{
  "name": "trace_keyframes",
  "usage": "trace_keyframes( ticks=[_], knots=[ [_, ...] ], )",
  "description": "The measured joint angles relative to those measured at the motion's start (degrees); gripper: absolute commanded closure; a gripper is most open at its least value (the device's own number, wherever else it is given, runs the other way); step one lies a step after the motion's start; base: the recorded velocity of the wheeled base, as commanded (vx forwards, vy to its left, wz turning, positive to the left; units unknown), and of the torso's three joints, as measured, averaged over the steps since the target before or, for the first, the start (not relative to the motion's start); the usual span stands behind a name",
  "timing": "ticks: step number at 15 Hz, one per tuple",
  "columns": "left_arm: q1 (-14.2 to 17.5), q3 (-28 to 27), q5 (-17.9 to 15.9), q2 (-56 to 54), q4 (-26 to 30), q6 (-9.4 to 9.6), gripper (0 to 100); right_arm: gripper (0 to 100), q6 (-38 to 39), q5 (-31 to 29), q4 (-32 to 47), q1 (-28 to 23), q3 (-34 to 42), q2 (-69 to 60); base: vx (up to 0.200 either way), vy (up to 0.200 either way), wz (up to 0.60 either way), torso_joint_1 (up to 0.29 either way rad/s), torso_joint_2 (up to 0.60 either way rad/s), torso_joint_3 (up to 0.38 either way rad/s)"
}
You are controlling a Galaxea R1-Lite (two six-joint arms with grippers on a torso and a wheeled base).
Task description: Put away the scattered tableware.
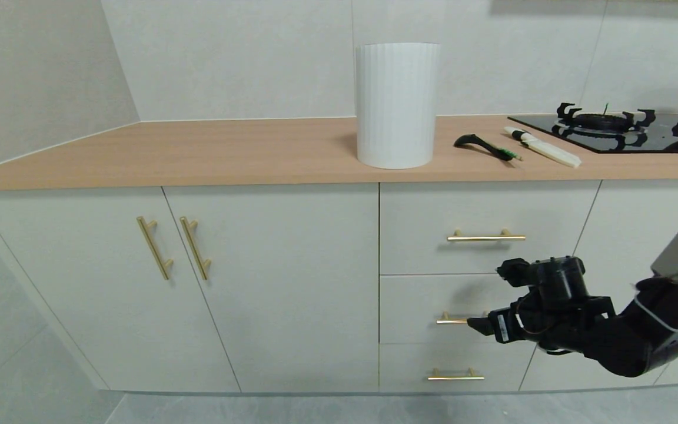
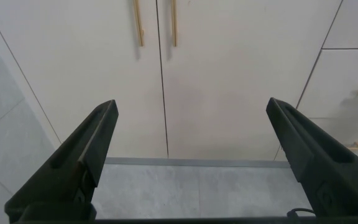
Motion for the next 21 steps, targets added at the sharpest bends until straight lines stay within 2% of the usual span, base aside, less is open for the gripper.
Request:
trace_keyframes(
  ticks=[7, 9, 15, 21],
  knots=[
    [0.00, 0.00, 0.00, 0.00, 0.00, 0.00, 0, 0, 4.18, -6.52, -2.57, 0.02, -7.56, 11.72, 0.000, 0.000, 0.00, 0.000, 0.00, 0.000],
    [0.00, 0.00, 0.00, 0.00, 0.00, 0.02, 0, 0, 7.61, -7.20, -2.60, 0.05, -9.34, 13.10, 0.000, 0.000, 0.00, 0.000, 0.00, 0.000],
    [0.00, 0.00, 0.00, 0.00, -0.02, 0.00, 0, 0, 7.94, -11.40, -4.90, 0.09, -12.32, 16.26, 0.000, 0.000, 0.00, 0.000, 0.00, 0.000],
    [0.00, 0.00, -0.02, 0.00, -0.04, 0.00, 0, 0, 7.44, -11.84, -5.34, 0.48, -12.08, 18.03, 0.000, 0.000, 0.00, 0.000, 0.00, 0.000]
  ],
)
